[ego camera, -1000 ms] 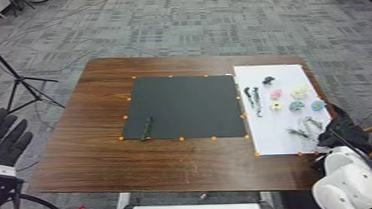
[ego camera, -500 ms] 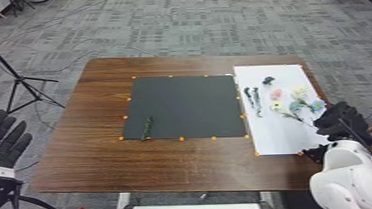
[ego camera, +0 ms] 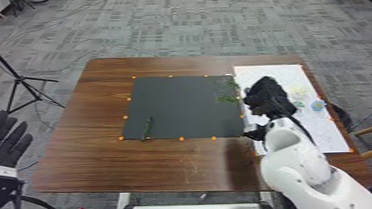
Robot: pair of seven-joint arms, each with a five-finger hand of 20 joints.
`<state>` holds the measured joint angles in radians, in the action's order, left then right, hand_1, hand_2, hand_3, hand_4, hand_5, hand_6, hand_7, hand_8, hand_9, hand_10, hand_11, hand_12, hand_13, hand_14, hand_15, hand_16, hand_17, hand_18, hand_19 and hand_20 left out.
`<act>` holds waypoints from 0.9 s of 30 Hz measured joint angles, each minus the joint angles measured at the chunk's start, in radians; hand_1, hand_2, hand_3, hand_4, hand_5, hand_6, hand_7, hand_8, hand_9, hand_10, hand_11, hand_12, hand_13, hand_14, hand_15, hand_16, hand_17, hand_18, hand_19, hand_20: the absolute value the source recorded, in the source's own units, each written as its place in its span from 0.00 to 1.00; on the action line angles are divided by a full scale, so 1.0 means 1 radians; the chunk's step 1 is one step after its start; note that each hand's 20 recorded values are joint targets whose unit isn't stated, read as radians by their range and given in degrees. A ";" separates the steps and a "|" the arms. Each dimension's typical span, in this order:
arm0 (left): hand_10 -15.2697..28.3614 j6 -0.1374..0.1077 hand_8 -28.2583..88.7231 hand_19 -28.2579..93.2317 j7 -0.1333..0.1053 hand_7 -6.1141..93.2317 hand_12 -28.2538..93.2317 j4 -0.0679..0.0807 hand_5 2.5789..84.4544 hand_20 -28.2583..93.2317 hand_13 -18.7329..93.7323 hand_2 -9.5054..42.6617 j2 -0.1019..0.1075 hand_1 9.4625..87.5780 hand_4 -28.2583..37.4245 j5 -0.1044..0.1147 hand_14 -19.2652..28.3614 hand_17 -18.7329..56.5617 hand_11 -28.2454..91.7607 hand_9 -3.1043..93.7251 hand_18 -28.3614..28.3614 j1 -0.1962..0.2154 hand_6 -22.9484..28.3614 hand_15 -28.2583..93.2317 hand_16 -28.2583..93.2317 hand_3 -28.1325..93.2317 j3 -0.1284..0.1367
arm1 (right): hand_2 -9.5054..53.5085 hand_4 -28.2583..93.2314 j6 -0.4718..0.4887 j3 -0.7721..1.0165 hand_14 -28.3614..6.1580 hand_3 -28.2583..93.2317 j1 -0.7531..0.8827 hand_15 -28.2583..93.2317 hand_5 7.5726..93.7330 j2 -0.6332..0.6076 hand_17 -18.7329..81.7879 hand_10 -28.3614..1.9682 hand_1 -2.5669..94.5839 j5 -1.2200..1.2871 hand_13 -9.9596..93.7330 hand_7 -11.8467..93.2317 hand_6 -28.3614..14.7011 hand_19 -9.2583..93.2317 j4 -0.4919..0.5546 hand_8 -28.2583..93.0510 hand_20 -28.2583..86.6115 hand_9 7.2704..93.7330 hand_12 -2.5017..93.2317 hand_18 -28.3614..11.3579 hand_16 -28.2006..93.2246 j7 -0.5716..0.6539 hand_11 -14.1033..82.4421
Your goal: Arrange flowers
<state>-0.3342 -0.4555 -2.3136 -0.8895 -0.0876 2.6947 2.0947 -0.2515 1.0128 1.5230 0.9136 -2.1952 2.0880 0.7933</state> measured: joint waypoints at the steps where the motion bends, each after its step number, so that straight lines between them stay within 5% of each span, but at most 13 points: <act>1: 0.61 -0.001 0.18 0.35 0.001 0.14 0.33 0.000 0.37 0.33 0.34 0.53 0.002 0.16 0.00 0.000 0.65 0.20 0.32 0.31 0.66 -0.003 0.58 0.37 0.22 0.77 -0.002 | 0.00 0.07 0.007 -0.026 0.65 0.80 -0.028 0.73 0.82 0.016 0.63 0.62 0.60 0.002 0.91 0.53 0.63 0.99 -0.012 0.33 0.56 0.96 0.50 0.00 0.56 -0.001 0.38; 18: 0.61 -0.004 0.18 0.35 0.042 0.14 0.33 0.006 0.37 0.33 0.34 0.53 0.009 0.16 0.00 -0.008 0.65 0.20 0.32 0.31 0.66 -0.027 0.59 0.37 0.22 0.77 0.006 | 0.00 0.05 0.185 -0.194 0.71 0.80 -0.202 0.70 0.81 0.267 0.67 0.62 0.60 0.099 0.95 0.56 0.64 1.00 -0.212 0.32 0.56 0.97 0.48 0.00 0.55 0.041 0.40; 27: 0.61 -0.001 0.18 0.35 0.051 0.14 0.33 0.006 0.37 0.33 0.34 0.56 0.007 0.17 0.00 -0.022 0.65 0.20 0.32 0.31 0.66 -0.027 0.58 0.37 0.22 0.81 0.009 | 0.00 0.07 0.167 -0.311 0.64 0.79 -0.194 0.75 0.79 0.293 0.64 0.57 0.59 -0.160 0.91 0.53 0.62 1.00 -0.273 0.36 0.57 0.94 0.50 0.00 0.57 0.046 0.45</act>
<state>-0.3352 -0.4041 -2.3074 -0.8828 -0.1098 2.6681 2.1038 -0.0848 0.7022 1.3290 1.2067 -2.3548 1.8150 0.8393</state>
